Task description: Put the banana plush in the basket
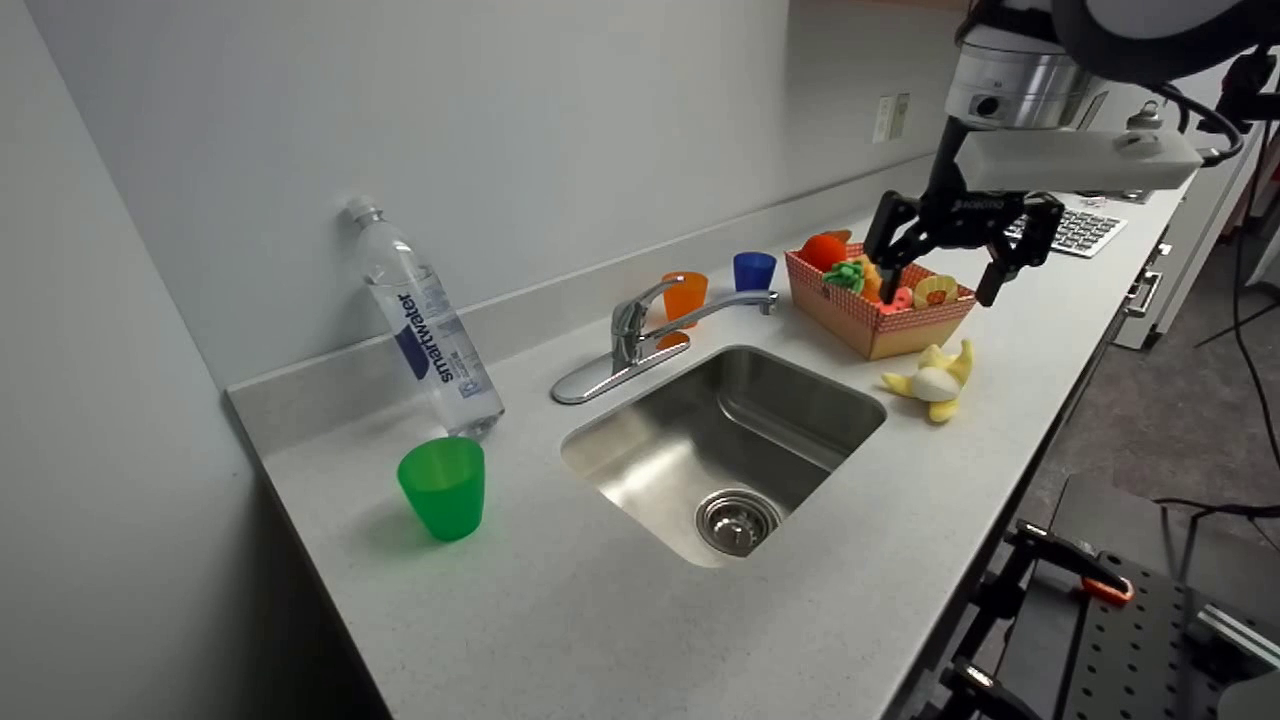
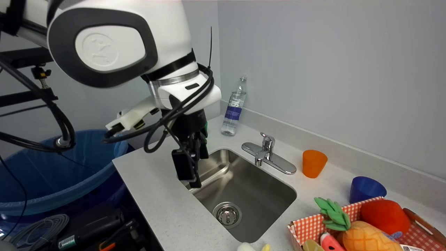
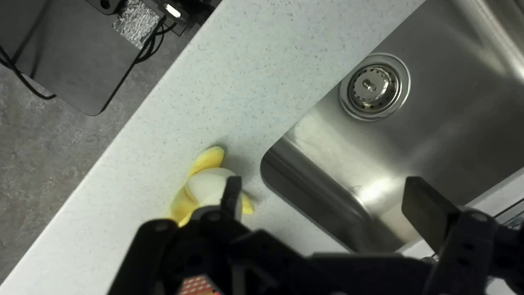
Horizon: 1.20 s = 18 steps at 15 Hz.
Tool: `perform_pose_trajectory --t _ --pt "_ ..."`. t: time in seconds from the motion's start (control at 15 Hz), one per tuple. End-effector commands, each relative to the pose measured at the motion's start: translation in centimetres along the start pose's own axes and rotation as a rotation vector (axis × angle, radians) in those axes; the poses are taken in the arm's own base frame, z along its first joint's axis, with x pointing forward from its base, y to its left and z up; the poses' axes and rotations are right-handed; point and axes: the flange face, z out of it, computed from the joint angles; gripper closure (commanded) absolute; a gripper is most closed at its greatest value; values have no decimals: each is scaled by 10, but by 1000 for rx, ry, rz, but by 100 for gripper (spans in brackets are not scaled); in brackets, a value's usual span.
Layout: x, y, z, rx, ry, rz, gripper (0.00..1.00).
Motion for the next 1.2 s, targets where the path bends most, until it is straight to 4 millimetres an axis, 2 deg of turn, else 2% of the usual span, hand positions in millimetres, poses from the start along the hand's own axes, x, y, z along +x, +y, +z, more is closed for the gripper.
perform_pose_trajectory --t 0.0,0.4,0.73,1.0,1.13 --pt "25 19 19 -8 13 102 0" --pt "54 62 50 -56 3 229 0" --pt "69 95 80 -122 -12 288 0" --pt "75 111 99 -153 -10 302 0" --pt "81 114 102 -157 5 296 0"
